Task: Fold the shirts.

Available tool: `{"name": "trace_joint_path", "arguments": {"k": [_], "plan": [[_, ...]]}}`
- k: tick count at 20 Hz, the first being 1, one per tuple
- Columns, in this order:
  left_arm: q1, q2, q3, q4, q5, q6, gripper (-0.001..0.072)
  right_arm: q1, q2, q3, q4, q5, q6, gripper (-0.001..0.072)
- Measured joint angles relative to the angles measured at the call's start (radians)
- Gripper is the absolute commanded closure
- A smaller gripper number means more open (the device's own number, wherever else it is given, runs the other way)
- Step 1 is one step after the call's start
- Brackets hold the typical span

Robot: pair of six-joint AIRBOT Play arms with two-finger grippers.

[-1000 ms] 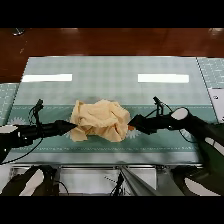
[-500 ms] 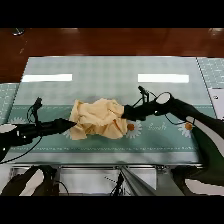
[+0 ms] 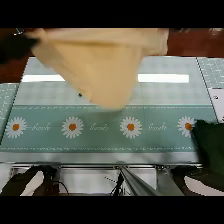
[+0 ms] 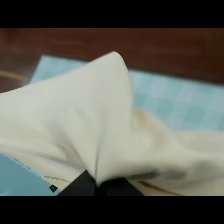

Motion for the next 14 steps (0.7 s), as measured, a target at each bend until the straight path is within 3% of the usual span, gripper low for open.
{"name": "trace_joint_path", "arguments": {"k": [4,7,11,14], "plan": [[-0.013,0.011,0.435,0.224,-0.052,-0.171,0.0676,-0.007,0.143,0.192,-0.073,0.117,-0.01,0.0689],[-0.016,0.051,0.637,0.306,-0.084,-0.227,0.0676,-0.009,0.3,0.176,-0.108,0.184,-0.027,0.0689],[-0.018,0.126,0.747,0.36,-0.134,-0.257,0.0675,-0.009,0.496,0.059,-0.13,0.293,-0.023,0.0689],[-0.018,0.144,0.735,0.388,-0.261,-0.27,0.0675,-0.009,0.62,-0.111,-0.137,0.375,0.014,0.0689]]}}
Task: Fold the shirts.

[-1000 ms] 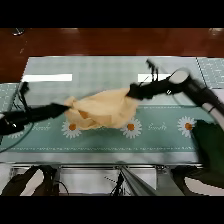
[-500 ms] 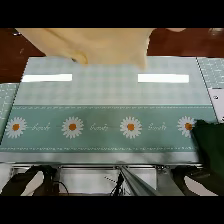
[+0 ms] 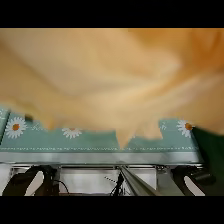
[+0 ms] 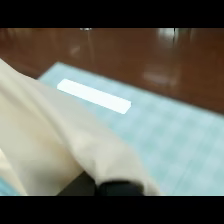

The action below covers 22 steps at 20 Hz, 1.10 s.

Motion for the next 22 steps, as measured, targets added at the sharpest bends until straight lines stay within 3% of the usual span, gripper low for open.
{"name": "trace_joint_path", "arguments": {"k": [4,8,12,16,17,18,19,22], "plan": [[-0.002,-0.002,-0.238,0.009,-0.143,-0.023,0.0675,0.0,0.144,-0.405,0.025,0.023,0.054,0.0689],[-0.044,-0.089,-0.594,-0.018,-0.111,0.019,0.0675,0.0,0.187,-0.834,-0.002,-0.148,0.087,0.0689],[-0.156,-0.294,-0.732,-0.03,0.115,0.05,0.0675,-0.01,0.026,-1.016,-0.14,-0.392,0.151,0.0689],[-0.277,-0.501,-0.719,-0.026,0.335,0.059,0.0648,-0.098,-0.263,-0.962,-0.191,-0.558,0.18,0.0688],[-0.306,-0.542,-0.713,-0.023,0.368,0.059,0.046,-0.126,-0.333,-0.93,-0.172,-0.579,0.177,0.0664],[-0.332,-0.578,-0.707,-0.016,0.406,0.059,0.0013,-0.155,-0.404,-0.89,-0.137,-0.596,0.161,0.0417],[-0.349,-0.605,-0.704,-0.014,0.422,0.059,0.0004,-0.186,-0.47,-0.847,-0.097,-0.609,0.137,0.0063],[-0.37,-0.652,-0.694,-0.011,0.356,0.056,0.0007,-0.272,-0.605,-0.709,0.069,-0.574,0.048,0.0086]]}}
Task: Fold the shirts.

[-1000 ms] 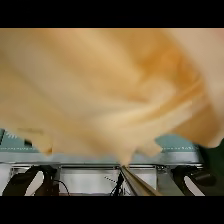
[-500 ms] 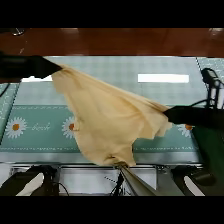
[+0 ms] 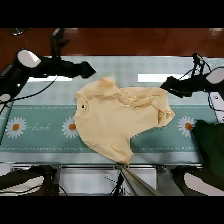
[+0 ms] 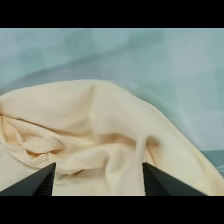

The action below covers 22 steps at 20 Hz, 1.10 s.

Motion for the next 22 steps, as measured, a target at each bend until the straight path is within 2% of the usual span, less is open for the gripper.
{"name": "trace_joint_path", "arguments": {"k": [1,3,5,8,10,14,18,22], "plan": [[0.017,-0.006,0.006,0.043,-0.033,-0.014,0.0008,-0.037,-0.024,0.048,0.018,0.021,-0.025,0.0088],[0.08,-0.01,0.013,0.111,-0.181,-0.054,0.0008,-0.116,-0.039,0.116,0.027,0.132,-0.076,0.0089],[0.17,-0.001,-0.016,0.174,-0.317,-0.099,0.0008,-0.199,-0.019,0.135,-0.038,0.229,-0.114,0.009],[0.3,0.061,-0.183,0.201,-0.435,-0.147,0.0008,-0.309,0.068,0.014,-0.126,0.307,-0.136,0.009],[0.351,0.128,-0.366,0.149,-0.441,-0.124,0.0008,-0.353,0.159,-0.161,-0.095,0.304,-0.161,0.009],[0.39,0.23,-0.689,-0.05,-0.396,-0.054,0.0007,-0.379,0.331,-0.473,0.082,0.252,-0.242,0.009],[0.371,0.261,-0.856,-0.149,-0.351,-0.015,0.0008,-0.386,0.43,-0.598,0.166,0.232,-0.276,0.009],[0.26,0.267,-0.912,-0.2,-0.296,-0.001,0.0008,-0.389,0.465,-0.633,0.197,0.23,-0.285,0.009]]}}
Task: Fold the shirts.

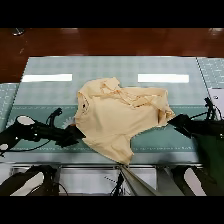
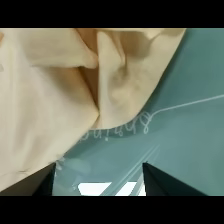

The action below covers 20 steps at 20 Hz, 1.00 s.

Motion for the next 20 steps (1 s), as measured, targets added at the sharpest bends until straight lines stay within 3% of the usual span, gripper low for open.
{"name": "trace_joint_path", "arguments": {"k": [7,8,9,10,20], "plan": [[-0.305,-0.016,-0.019,-0.179,0.195,0.004,0.0028,0.0,0.011,-0.011,0.013,-0.018,0.012,0.009],[-0.336,-0.017,-0.019,-0.202,0.226,0.005,0.0167,0.0,0.011,-0.012,0.013,-0.029,0.018,0.009],[-0.364,-0.019,-0.018,-0.217,0.27,0.007,0.059,0.0,0.011,-0.012,0.013,-0.04,0.019,0.009],[-0.384,-0.021,-0.016,-0.214,0.31,0.015,0.0673,0.0,0.01,-0.012,0.014,-0.054,0.022,0.009],[-0.433,-0.021,0.075,-0.276,0.371,0.103,0.0674,0.0,-0.15,-0.012,0.092,-0.15,-0.008,0.009]]}}
